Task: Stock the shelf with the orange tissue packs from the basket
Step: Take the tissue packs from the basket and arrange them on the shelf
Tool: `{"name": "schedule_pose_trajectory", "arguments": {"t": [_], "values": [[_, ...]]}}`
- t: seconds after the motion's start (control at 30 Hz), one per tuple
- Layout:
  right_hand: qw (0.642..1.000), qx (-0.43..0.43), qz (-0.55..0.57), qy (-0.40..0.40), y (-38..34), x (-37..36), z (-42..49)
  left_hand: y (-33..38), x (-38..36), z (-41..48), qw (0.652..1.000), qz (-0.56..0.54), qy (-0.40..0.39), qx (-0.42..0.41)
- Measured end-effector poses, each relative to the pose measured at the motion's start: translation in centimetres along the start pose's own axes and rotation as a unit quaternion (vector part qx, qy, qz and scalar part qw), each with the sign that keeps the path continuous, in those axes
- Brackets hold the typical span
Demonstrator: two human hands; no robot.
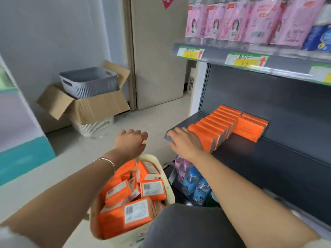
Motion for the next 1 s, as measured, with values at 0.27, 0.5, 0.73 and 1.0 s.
{"name": "schedule_pose_trajectory", "arguments": {"t": [0.27,0.5,0.73,1.0], "values": [[0.993,0.072,0.017,-0.096,-7.0,-9.3,2.5,-10.5,-11.1,-3.6,0.988,-0.026,-0.102,0.113],[0.981,0.064,0.047,-0.177,-7.5,-17.9,5.0,-12.6,-18.2,-1.3,0.979,-0.059,-0.139,0.136],[0.971,0.023,0.072,-0.227,-7.5,-25.5,7.3,-14.1,-22.2,2.8,0.978,-0.053,-0.142,0.147],[0.940,-0.063,0.083,-0.324,-10.1,-35.2,6.7,-14.6,-26.0,4.5,0.977,-0.042,-0.146,0.150]]}}
Point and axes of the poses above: each hand's wrist, its own z-axis towards the middle knuckle, its own x-axis out of the back of the hand, y = z × x, the point moved 9 cm from there along z, towards the middle knuckle, and after that the axes turned 7 degrees about -z, right-handed, at the moved point
